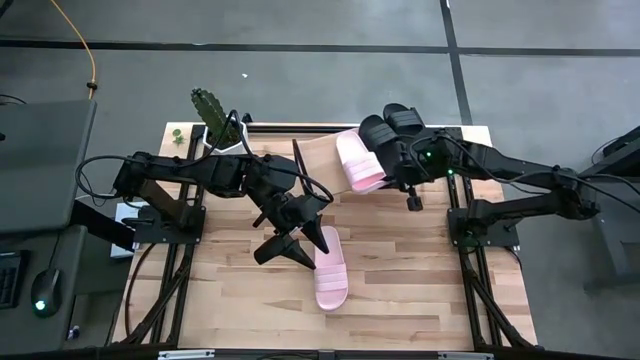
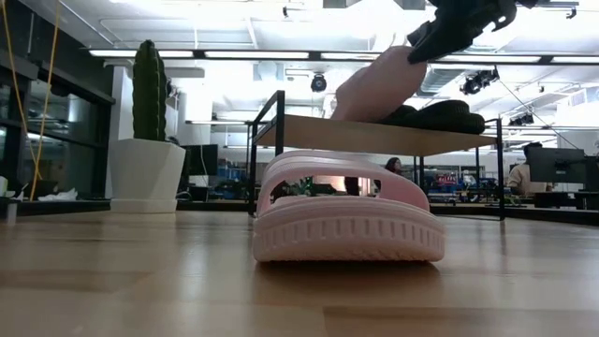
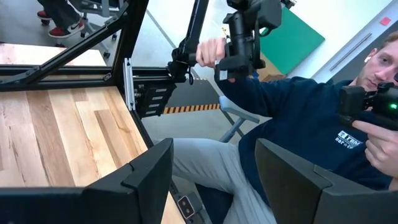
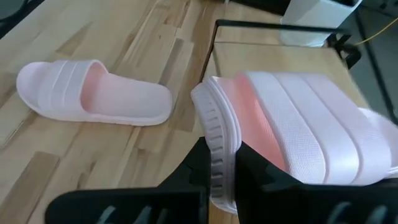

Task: Pick and place slides into the shelf
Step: Put the left pink slide on the shelf

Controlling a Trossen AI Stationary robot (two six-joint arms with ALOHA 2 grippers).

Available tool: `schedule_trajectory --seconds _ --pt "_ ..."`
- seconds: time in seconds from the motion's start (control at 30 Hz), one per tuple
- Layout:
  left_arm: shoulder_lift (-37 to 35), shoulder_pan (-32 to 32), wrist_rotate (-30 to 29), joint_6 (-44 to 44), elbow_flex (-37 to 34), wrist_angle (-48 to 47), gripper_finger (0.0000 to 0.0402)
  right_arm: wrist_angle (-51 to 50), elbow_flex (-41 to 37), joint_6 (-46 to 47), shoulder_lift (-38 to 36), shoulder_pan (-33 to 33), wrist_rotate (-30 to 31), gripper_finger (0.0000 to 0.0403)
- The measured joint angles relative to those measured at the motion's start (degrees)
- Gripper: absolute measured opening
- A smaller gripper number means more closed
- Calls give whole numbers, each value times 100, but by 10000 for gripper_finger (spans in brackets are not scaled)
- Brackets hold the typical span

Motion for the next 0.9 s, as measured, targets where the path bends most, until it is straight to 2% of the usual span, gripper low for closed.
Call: schedule_trajectory --seconds 0.3,0.63,0.73,0.9 --pt "2 0 -1 0 0 0 216 -24 0 94 601 2 -36 14" --pt "2 0 1 -1 0 -4 216 -130 0 97 661 0 7 16" --pt "2 0 0 -2 0 -4 216 -235 0 115 661 0 26 30" --pt "2 -2 -1 -2 0 -4 216 -308 0 138 664 -3 51 75"
